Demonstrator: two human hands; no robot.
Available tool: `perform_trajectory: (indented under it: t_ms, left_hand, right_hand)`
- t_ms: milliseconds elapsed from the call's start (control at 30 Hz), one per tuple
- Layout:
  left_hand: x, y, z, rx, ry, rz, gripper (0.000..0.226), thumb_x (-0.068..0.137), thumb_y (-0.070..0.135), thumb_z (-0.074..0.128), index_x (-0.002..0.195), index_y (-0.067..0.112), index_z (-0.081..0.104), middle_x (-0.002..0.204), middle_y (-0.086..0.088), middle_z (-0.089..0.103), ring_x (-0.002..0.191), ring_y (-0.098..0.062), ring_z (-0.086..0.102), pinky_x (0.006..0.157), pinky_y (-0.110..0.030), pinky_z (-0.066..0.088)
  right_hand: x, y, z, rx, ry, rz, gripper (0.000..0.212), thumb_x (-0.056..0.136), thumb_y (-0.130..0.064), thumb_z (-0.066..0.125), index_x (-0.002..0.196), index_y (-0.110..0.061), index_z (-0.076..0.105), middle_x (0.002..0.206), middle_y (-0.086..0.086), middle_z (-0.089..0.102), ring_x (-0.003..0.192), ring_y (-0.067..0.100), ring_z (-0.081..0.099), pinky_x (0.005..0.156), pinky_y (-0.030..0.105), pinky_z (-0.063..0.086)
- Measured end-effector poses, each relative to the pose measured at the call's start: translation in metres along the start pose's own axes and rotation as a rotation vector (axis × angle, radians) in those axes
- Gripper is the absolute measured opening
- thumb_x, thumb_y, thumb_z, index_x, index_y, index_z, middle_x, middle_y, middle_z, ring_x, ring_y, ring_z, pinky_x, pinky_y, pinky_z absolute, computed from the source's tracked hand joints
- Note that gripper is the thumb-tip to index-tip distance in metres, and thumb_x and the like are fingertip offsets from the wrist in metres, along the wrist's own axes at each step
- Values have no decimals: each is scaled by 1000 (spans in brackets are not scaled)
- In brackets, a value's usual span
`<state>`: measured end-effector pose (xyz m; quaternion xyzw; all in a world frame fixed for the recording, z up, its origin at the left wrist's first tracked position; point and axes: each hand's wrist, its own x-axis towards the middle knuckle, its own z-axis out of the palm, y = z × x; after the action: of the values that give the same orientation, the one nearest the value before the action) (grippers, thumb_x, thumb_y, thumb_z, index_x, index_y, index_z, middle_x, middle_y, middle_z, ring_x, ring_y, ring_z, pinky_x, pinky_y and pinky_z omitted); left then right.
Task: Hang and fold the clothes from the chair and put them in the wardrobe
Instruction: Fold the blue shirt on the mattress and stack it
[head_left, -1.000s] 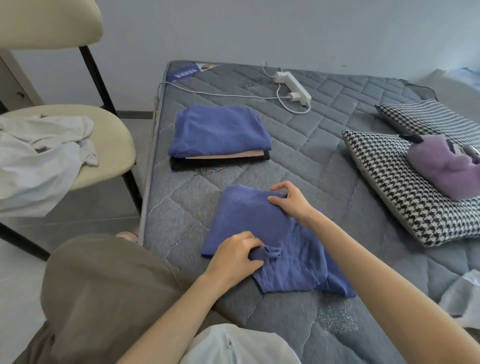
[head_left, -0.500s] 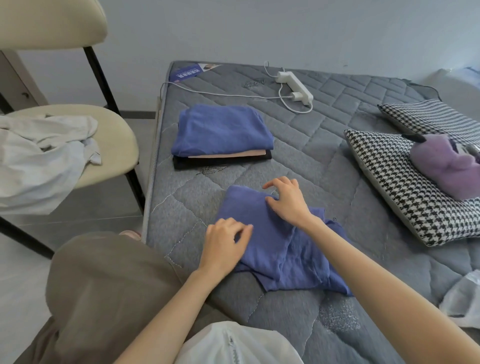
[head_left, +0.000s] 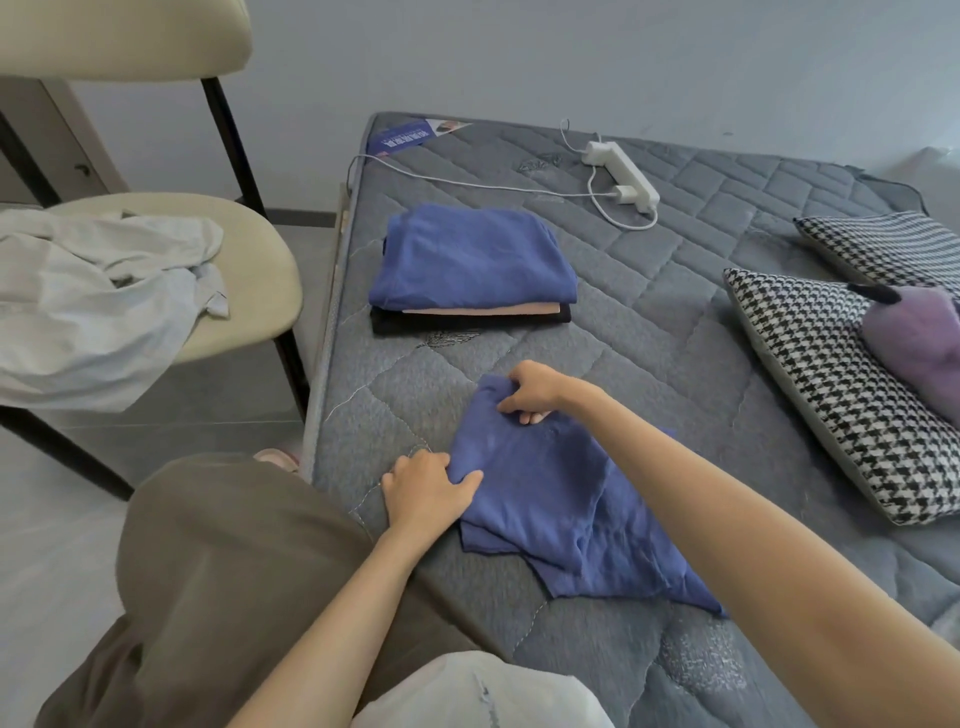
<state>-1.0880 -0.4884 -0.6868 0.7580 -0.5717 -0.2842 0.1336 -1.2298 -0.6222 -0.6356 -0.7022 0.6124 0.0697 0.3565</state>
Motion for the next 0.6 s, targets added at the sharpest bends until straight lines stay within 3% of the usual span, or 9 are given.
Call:
perform_trajectory:
  t_ms: [100,200,333,433,500,600]
  left_hand:
    - [9,-5,-7,-301,42,-9,34,87,36,62,68,13,45,88,-7,57,92,-33,57,74,-35,40]
    - [19,-10,-25,-507,161,-15,28,87,23,64,69,14,44,70,2,51,77,-29,53,61,-32,28]
    - [31,-9,-66,-530,349,73,25,84,21,68,72,14,47,66,5,51,70,-21,51,60,-31,29]
    - [29,1,-94,-566,452,192,20,80,22,73,75,13,55,69,9,57,67,-13,54,58,-25,38]
    - [21,15,-102,-598,461,282,17,79,21,74,77,14,59,70,12,59,66,-3,54,57,-12,38]
    - [9,41,-92,-629,386,349,17,77,20,76,77,16,60,70,12,61,63,4,54,58,-7,38]
  right_hand:
    - [6,-5,0,74,45,-42,19,91,-6,55,73,-11,52,60,7,58,47,7,57,47,18,48]
    - [10,-18,-3,340,107,-104,24,92,-4,55,74,-16,46,65,4,56,49,4,58,50,17,46]
    - [12,-39,-16,575,169,-250,17,91,4,51,88,-12,49,75,5,54,62,10,55,57,20,43]
    - [7,-45,-33,781,195,-287,23,88,10,52,86,-13,51,78,4,53,70,14,55,65,23,48]
    - [2,-41,-44,870,206,-308,23,86,14,52,90,-9,52,83,9,53,78,18,55,71,26,51]
    - [-8,-18,-52,908,242,-295,28,87,17,46,86,-11,52,85,7,58,81,16,61,73,24,56]
